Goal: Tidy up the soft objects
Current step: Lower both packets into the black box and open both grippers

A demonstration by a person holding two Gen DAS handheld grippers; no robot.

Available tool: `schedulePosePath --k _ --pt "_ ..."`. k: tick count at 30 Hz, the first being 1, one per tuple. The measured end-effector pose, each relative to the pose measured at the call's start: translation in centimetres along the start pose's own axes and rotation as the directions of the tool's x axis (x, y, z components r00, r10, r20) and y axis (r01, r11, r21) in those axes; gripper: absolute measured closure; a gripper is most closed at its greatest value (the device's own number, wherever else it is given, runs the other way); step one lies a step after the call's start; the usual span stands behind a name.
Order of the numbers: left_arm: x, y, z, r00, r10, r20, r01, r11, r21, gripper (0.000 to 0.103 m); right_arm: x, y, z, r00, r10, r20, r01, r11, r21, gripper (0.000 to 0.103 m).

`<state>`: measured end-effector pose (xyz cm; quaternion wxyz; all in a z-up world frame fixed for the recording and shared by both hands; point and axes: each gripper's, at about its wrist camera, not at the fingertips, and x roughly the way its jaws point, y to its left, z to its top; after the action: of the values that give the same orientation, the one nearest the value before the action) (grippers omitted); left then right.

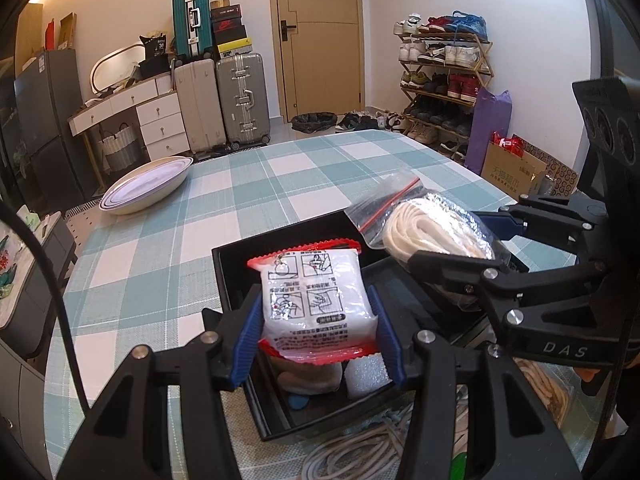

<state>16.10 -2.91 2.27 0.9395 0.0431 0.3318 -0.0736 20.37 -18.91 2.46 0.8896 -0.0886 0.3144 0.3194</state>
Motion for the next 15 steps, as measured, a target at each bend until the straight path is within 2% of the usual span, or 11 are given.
schedulePosePath --k 7,15 --pt "0.1 0.1 0.1 1.0 0.006 -0.003 -0.006 1.0 0.006 0.051 0.5 0.0 -0.2 1.0 -0.016 -0.004 0.016 1.0 -0.017 0.058" --pt "0.2 0.1 0.0 1.0 -0.009 -0.011 0.01 1.0 0.01 0.048 -0.7 -0.7 -0.3 0.997 -0.048 0.057 0.049 0.999 -0.005 0.048"
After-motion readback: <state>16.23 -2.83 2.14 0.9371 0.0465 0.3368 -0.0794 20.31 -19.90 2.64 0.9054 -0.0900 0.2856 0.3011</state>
